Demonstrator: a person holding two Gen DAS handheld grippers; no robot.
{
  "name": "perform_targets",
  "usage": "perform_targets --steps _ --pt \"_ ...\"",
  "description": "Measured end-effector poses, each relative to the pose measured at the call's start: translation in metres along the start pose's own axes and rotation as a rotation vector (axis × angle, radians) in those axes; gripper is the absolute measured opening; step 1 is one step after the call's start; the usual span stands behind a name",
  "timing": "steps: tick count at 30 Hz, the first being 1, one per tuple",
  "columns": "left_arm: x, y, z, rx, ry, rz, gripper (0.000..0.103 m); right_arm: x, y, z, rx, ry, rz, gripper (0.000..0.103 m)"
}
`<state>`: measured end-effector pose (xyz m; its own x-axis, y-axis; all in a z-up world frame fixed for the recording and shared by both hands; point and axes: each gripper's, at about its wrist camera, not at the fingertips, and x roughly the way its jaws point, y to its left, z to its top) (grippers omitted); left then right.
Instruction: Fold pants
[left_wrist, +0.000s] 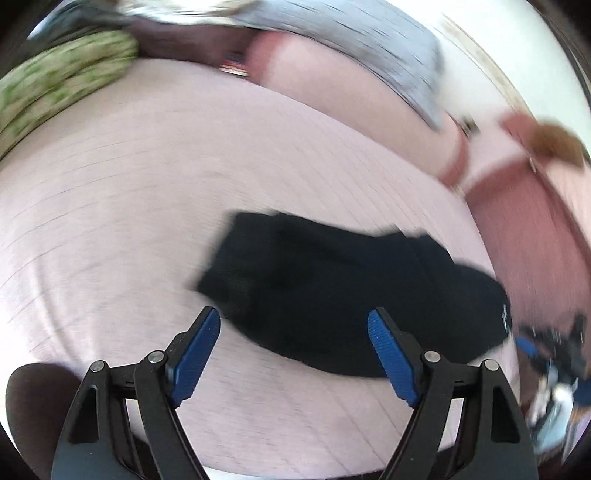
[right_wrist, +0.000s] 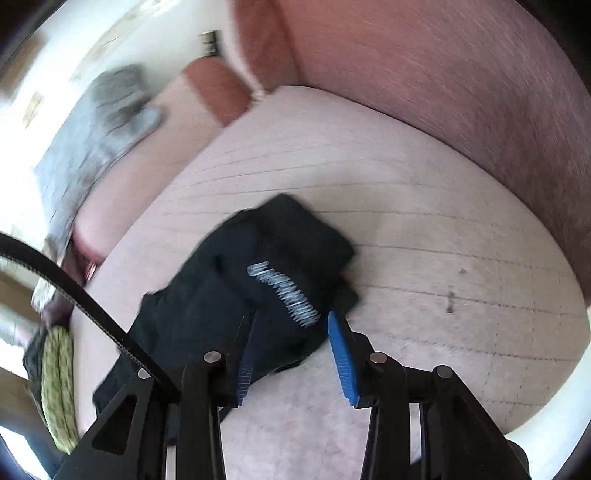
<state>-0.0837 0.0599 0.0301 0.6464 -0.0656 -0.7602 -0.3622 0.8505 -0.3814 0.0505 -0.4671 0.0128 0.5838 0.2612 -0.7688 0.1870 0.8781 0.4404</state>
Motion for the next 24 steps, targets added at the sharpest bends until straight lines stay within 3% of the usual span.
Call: perform_targets --steps 4,7,13,14,17,20,24 --pt "0.012 0.031 0.004 -0.101 0.028 0.01 0.082 0.001 0.059 -0.008 -0.169 0.037 0.087 0.044" --pt "0.025 0.026 0.001 -0.081 0.037 -0.022 0.082 0.012 0.128 -0.022 -0.318 0.093 0.195 0.053" --pt "0.052 0.014 0.005 -0.053 0.014 -0.099 0.081 0.061 0.286 -0.075 -0.646 0.344 0.395 0.062" --pt "0.05 0.014 0.004 -0.05 0.006 -0.115 0.075 0.07 0.31 -0.086 -0.693 0.386 0.409 0.062" --pt "0.052 0.022 0.001 -0.049 -0.007 -0.126 0.054 0.102 0.383 -0.124 -0.835 0.51 0.401 0.062" --pt "0.051 0.038 -0.003 -0.121 -0.025 -0.212 0.053 0.137 0.434 -0.154 -0.936 0.608 0.334 0.062" --pt "0.052 0.05 -0.003 -0.177 -0.034 -0.277 0.054 0.181 0.475 -0.197 -1.039 0.681 0.153 0.066"
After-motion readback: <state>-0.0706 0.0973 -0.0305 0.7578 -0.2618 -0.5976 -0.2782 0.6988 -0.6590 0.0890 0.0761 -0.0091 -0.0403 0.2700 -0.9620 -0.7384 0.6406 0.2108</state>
